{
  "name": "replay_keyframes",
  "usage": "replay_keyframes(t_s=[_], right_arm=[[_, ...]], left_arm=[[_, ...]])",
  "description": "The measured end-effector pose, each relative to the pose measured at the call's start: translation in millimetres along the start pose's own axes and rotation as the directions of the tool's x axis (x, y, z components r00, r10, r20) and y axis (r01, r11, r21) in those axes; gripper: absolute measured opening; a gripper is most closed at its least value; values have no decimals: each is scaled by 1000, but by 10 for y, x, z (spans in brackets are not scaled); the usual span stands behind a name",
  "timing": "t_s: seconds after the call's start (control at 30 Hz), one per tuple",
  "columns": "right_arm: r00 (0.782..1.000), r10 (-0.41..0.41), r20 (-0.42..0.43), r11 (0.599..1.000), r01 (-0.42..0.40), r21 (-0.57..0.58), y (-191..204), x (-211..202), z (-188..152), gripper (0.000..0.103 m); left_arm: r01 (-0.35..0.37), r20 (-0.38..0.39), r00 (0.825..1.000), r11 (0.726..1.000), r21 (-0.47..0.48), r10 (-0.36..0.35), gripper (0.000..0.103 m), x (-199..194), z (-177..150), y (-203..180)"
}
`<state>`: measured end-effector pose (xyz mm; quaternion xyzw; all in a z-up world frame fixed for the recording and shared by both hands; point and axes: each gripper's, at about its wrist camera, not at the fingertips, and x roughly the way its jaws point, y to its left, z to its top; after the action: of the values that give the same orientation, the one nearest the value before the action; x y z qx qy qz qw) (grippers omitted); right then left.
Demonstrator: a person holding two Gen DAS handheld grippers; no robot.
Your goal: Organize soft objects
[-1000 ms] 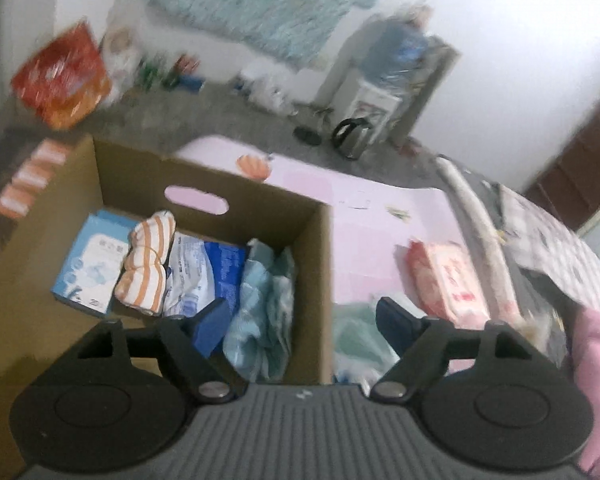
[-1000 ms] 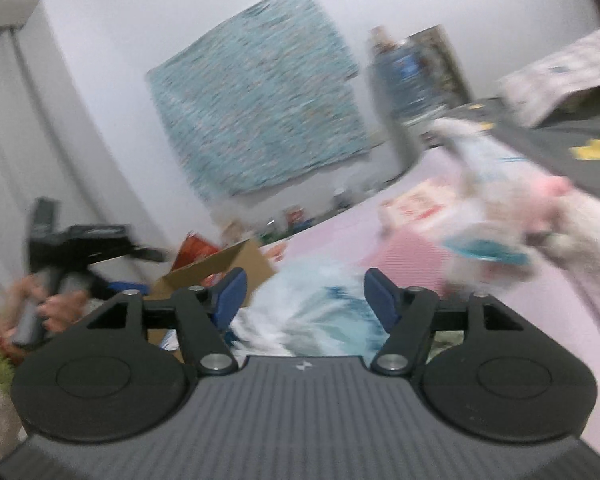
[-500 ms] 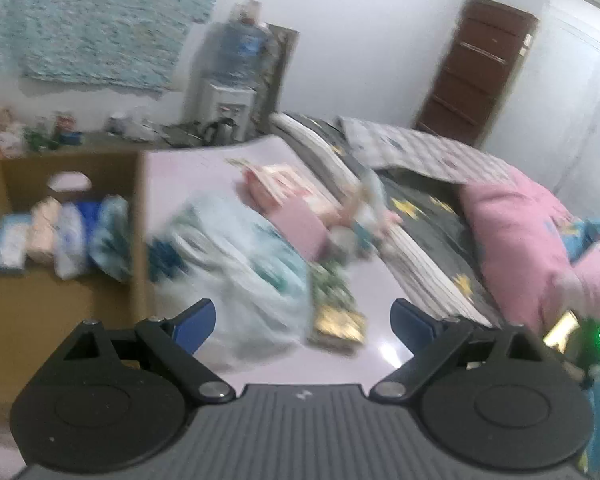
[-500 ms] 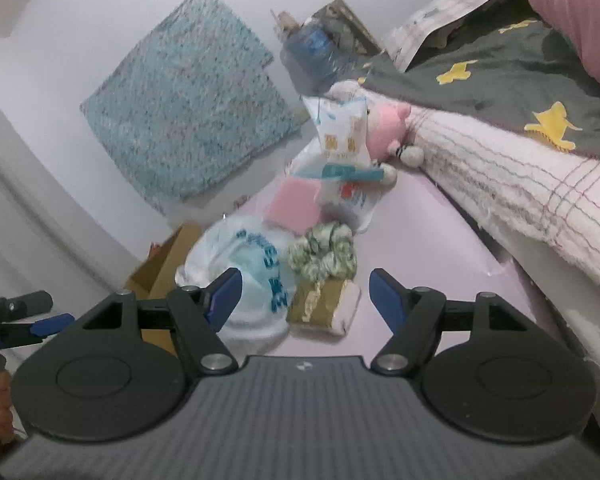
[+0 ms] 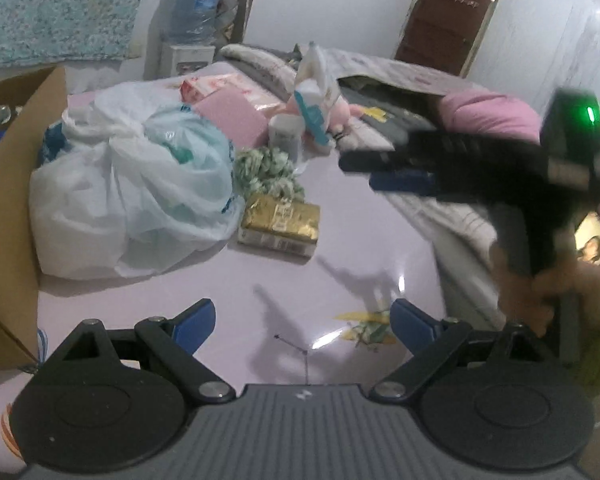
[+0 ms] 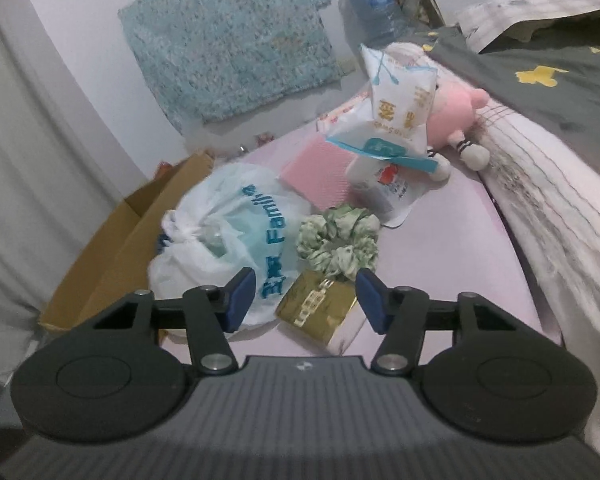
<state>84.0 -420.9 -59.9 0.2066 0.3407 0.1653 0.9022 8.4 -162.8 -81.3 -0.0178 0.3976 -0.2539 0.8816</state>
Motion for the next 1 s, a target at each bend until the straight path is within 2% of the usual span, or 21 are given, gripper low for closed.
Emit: replay_keyframes(t_s=[0.13,0.23,0.27,0.37,0.43,0.57,0.67,0.73,0.77,0.8,0.83,0.9,1.0], right_arm=[[1000,-17,18,1000,17,-4,18,76,164,54],[996,-54,65,998,55,-7,11,47,335,63],[995,-61,81,998,61,2,-10,32,388,70],[989,-75,127,996,68,58,-96,10,642,80],[985,-91,148,992,77,96,-139,57,856,84],[981,-152,123,983,138,122,-154,368,1234,92],[975,-209,80,973,199,116,-167,696,1386,91],[968,-245,49,966,239,101,-190,921,1414,87],[961,-274,37,959,270,90,-202,1009,1416,73],[953,-303,26,950,300,83,-239,1077,1406,53],[951,-310,18,947,307,92,-266,1099,1382,50],[963,-268,28,952,260,161,-391,1047,1315,39],[981,-179,68,956,157,249,-556,819,1208,36]], left_arm=[[-7,-11,1000,999,-37,7,95,90,14,74],[-41,-19,999,999,-34,40,95,177,59,112],[-55,-21,998,998,-28,55,95,201,70,122],[-92,-28,995,996,-12,91,95,281,87,154],[-100,-35,994,995,-14,99,95,320,89,178],[-111,-45,993,993,-29,109,95,376,98,248],[-126,-45,991,991,-37,125,95,376,104,296],[-133,-41,990,990,-45,131,95,366,112,327],[-136,-39,990,990,-49,134,95,359,114,342],[-139,-37,990,989,-52,137,95,348,115,357],[-141,-34,990,988,-55,140,95,332,115,368],[-143,-24,990,988,-58,141,95,304,110,384],[-140,-18,990,988,-62,139,95,274,100,382]])
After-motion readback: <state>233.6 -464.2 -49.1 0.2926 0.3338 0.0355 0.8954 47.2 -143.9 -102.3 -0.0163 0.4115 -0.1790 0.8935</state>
